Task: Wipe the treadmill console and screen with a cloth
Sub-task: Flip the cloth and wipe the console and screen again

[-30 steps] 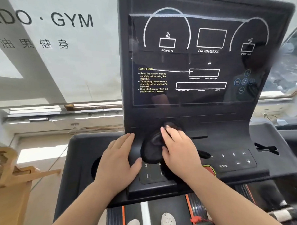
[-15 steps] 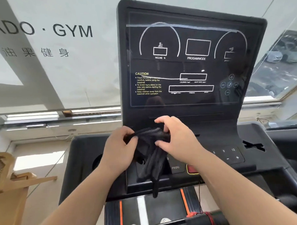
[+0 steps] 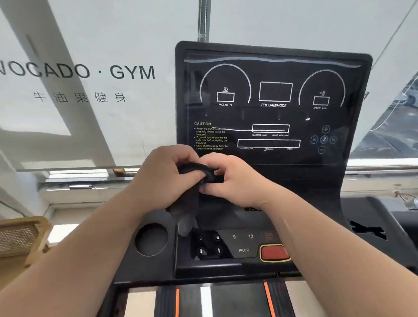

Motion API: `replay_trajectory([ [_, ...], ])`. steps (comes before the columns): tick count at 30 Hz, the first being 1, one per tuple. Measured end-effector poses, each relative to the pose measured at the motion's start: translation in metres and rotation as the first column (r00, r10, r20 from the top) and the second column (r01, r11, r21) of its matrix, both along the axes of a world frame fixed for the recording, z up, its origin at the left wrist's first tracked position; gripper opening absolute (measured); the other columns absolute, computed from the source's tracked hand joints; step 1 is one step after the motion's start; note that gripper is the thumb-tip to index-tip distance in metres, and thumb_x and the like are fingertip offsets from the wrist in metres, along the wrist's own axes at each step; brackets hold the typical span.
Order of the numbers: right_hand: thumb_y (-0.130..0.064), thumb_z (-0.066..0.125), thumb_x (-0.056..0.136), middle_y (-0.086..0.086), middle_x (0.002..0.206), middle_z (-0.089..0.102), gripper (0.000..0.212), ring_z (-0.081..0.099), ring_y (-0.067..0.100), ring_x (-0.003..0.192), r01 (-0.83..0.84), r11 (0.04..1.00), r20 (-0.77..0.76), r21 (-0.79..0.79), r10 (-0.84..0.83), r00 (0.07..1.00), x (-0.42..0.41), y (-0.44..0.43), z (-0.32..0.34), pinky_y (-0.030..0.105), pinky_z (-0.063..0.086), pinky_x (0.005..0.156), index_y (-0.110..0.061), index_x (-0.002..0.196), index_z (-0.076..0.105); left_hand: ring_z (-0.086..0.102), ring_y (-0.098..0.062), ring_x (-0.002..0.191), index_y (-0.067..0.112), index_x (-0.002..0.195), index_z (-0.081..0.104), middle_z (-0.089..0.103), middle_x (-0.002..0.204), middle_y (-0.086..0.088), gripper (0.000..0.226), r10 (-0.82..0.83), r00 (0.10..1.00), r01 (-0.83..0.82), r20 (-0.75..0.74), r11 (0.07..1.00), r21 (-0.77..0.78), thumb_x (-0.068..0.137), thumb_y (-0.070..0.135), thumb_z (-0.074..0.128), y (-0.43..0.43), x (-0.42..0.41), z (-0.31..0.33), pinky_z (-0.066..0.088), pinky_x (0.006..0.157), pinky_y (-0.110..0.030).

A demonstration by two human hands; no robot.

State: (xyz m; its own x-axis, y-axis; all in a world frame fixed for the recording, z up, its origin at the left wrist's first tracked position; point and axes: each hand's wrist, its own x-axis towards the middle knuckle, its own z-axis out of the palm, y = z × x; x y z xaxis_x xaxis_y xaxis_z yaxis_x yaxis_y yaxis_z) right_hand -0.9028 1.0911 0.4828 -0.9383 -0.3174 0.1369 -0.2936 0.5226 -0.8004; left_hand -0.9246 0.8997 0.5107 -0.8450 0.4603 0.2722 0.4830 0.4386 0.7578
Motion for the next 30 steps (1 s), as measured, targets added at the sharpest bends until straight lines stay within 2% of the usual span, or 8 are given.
replay_trajectory([
  [2,-0.005,0.079,0.083,-0.005,0.081,0.067,0.015,0.061,0.014,0.076,-0.001,0.999,0.062,-0.036,0.003,0.998,0.003,0.008,-0.001,0.039,0.053,0.076,-0.015,0.083,0.067,0.066,-0.005,0.070,0.023,0.073,0.072,0.071,0.074,0.010,0.015,0.033,0.999,-0.033,-0.001,0.999,0.004,0.077,0.010,0.077,-0.001,0.005,0.005,0.046,0.062,-0.014],
  [4,-0.013,0.083,0.081,-0.013,0.068,0.057,0.027,0.051,0.008,0.066,0.024,0.998,0.078,0.056,-0.029,0.997,0.006,0.023,-0.008,0.035,0.045,0.068,-0.019,0.073,0.058,0.066,-0.004,0.069,0.023,0.073,0.073,0.071,0.073,0.012,0.014,0.074,0.997,-0.073,0.010,0.997,-0.004,0.077,0.011,0.078,-0.001,0.008,0.003,0.046,0.061,-0.011],
  [12,-0.021,0.081,0.083,-0.009,0.073,0.047,0.044,0.044,0.012,0.068,-0.002,0.868,0.077,0.496,-0.041,0.996,0.004,0.059,-0.009,0.025,0.036,0.062,-0.025,0.067,0.040,0.061,0.005,0.077,0.026,0.074,0.070,0.069,0.074,0.014,0.014,0.137,0.990,-0.132,0.012,0.969,-0.210,0.081,0.017,0.078,0.006,-0.004,-0.025,0.038,0.062,-0.007],
  [15,-0.028,0.077,0.085,-0.009,0.071,0.047,0.042,0.048,0.023,0.076,0.173,0.798,-0.082,0.577,-0.155,0.985,-0.006,0.055,0.014,0.034,0.035,0.066,-0.025,0.067,0.038,0.056,0.009,0.071,0.030,0.070,0.063,0.064,0.071,0.014,0.021,0.180,0.979,-0.196,-0.092,0.958,-0.209,0.082,0.017,0.076,0.006,-0.015,-0.005,0.035,0.062,-0.009],
  [18,-0.029,0.076,0.085,-0.009,0.071,0.052,0.035,0.051,0.025,0.076,0.383,0.825,-0.346,0.416,-0.246,0.905,0.003,0.049,0.045,0.036,0.039,0.068,-0.024,0.075,0.043,0.057,0.001,0.068,0.026,0.070,0.063,0.063,0.069,0.009,0.020,0.204,0.960,-0.239,-0.194,0.955,-0.178,0.082,0.015,0.075,0.002,-0.011,0.032,0.036,0.060,-0.008],
  [22,-0.026,0.077,0.085,-0.009,0.080,0.055,0.027,0.052,0.022,0.073,0.407,0.843,-0.529,0.351,-0.180,0.829,0.039,0.050,0.039,0.034,0.036,0.066,-0.023,0.088,0.050,0.064,-0.012,0.070,0.021,0.074,0.069,0.067,0.069,0.004,0.012,0.190,0.956,-0.216,-0.223,0.972,-0.096,0.079,0.013,0.077,-0.014,0.018,0.044,0.046,0.063,-0.014],
  [27,-0.036,0.065,0.093,-0.005,0.105,0.064,0.016,0.064,0.026,0.100,0.021,0.608,-0.007,0.793,-0.026,1.000,0.088,0.054,-0.055,0.035,0.043,0.076,-0.030,0.096,0.051,0.056,-0.004,0.074,0.030,0.073,0.064,0.059,0.072,0.013,0.016,-0.145,0.979,0.203,0.143,0.771,-0.603,0.075,0.034,0.079,-0.025,0.065,-0.067,0.045,0.069,-0.022],
  [30,-0.050,0.063,0.090,-0.004,0.110,0.063,0.028,0.064,0.026,0.103,-0.184,0.525,0.225,0.831,-0.015,0.974,0.103,0.047,-0.095,0.038,0.049,0.082,-0.027,0.104,0.056,0.052,-0.002,0.078,0.029,0.087,0.069,0.058,0.080,0.017,0.024,-0.084,0.959,0.243,0.271,0.733,-0.635,0.078,0.051,0.074,-0.018,0.085,-0.126,0.047,0.074,-0.026],
])
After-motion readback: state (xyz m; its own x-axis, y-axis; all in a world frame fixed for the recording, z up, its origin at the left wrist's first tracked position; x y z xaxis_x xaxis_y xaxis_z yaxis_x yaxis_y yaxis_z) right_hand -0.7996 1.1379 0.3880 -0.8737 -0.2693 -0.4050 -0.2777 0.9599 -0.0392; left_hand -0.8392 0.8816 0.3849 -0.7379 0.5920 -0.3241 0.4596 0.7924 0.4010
